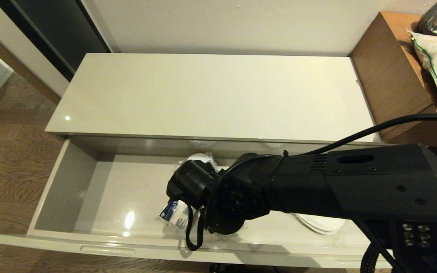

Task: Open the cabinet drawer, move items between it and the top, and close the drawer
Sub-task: Put the disposable slippers in the drawer, then close the drawer

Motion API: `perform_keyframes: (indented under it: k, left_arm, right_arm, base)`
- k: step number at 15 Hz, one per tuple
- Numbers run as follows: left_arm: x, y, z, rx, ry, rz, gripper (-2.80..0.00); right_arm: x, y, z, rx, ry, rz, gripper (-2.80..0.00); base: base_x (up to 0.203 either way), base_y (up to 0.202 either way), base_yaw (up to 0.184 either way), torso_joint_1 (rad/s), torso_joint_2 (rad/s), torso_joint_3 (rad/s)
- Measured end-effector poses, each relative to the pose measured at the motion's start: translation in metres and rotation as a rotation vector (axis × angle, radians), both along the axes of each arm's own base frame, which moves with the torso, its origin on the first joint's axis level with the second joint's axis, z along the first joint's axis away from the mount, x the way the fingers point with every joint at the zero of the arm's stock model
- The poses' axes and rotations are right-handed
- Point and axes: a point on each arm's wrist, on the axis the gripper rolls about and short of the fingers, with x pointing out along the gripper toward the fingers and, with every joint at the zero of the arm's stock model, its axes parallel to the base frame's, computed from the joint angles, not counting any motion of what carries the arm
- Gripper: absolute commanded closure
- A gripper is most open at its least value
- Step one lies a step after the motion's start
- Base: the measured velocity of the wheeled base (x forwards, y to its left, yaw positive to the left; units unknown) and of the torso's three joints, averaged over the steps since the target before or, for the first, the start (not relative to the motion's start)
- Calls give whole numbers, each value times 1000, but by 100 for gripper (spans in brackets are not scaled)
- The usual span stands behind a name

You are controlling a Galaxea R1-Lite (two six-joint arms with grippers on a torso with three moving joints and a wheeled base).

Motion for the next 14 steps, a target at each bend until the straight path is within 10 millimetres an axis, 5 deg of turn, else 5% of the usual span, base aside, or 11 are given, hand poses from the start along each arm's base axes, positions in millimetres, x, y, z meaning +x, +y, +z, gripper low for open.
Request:
perform_keyframes:
  k: [4, 8, 9, 14]
  left_arm:
    - [0, 0, 0, 0, 0, 0, 0]
    - [0, 0, 0, 0, 0, 0, 0]
    - [0, 0, 0, 0, 0, 0, 0]
    - [0, 0, 0, 0, 0, 0, 0]
  right_arm:
    - [-18, -23, 28, -4, 13, -11, -280]
    - [-71, -71, 51, -52, 77, -37, -280]
    - [-84, -86, 58, -57, 85, -37, 0]
    - [-135, -160, 63, -122, 164, -162, 0]
  base:
    - [0, 0, 0, 0, 0, 0]
    - [0, 0, 0, 0, 0, 0]
    - [0, 0, 0, 0, 0, 0]
    - [0, 0, 0, 0, 0, 0]
